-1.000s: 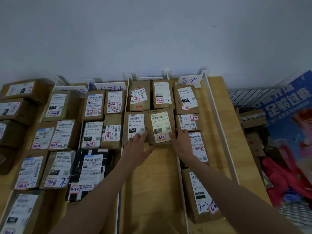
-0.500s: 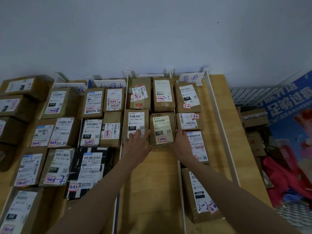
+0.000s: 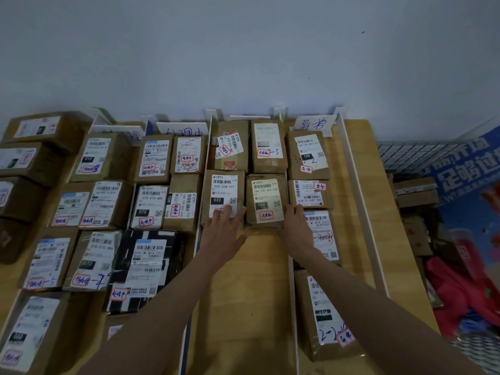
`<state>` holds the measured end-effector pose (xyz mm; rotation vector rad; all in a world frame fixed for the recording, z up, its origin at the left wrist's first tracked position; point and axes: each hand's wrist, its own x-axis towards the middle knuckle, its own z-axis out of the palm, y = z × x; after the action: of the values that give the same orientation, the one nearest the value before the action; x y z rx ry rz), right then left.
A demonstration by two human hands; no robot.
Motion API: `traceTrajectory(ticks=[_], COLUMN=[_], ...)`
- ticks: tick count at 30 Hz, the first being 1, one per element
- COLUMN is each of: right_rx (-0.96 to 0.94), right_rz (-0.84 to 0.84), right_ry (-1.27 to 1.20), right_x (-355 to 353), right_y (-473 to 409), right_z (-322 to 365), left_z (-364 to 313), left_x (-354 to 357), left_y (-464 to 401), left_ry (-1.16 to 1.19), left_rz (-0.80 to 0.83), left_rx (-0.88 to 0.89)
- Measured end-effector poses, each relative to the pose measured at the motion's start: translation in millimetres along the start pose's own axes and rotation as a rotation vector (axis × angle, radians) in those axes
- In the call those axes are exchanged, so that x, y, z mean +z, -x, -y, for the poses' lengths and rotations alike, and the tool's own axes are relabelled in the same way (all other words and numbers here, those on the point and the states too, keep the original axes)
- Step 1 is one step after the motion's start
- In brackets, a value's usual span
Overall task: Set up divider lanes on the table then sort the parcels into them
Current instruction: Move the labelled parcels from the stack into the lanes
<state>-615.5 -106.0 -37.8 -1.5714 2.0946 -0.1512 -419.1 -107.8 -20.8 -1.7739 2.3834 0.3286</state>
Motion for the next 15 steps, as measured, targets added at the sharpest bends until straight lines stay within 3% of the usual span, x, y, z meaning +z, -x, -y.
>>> traceTrajectory(ticks=[10,15], right_rx=[-0.012,-0.107], right_rz=[-0.001,-0.031], right_ry=[0.015,0.059], right_x=[-13.8,-38.7], right_y=[10.5,29.6], right_z=[6.8,14.4], left_z=[7.0,0.6], left_x=[-9.8,-33.7], left_y=[2.7,13.1], left_ry=[0.011,0.012], left_rz=[0.047,0.027], left_rx=[0.019,-0.006])
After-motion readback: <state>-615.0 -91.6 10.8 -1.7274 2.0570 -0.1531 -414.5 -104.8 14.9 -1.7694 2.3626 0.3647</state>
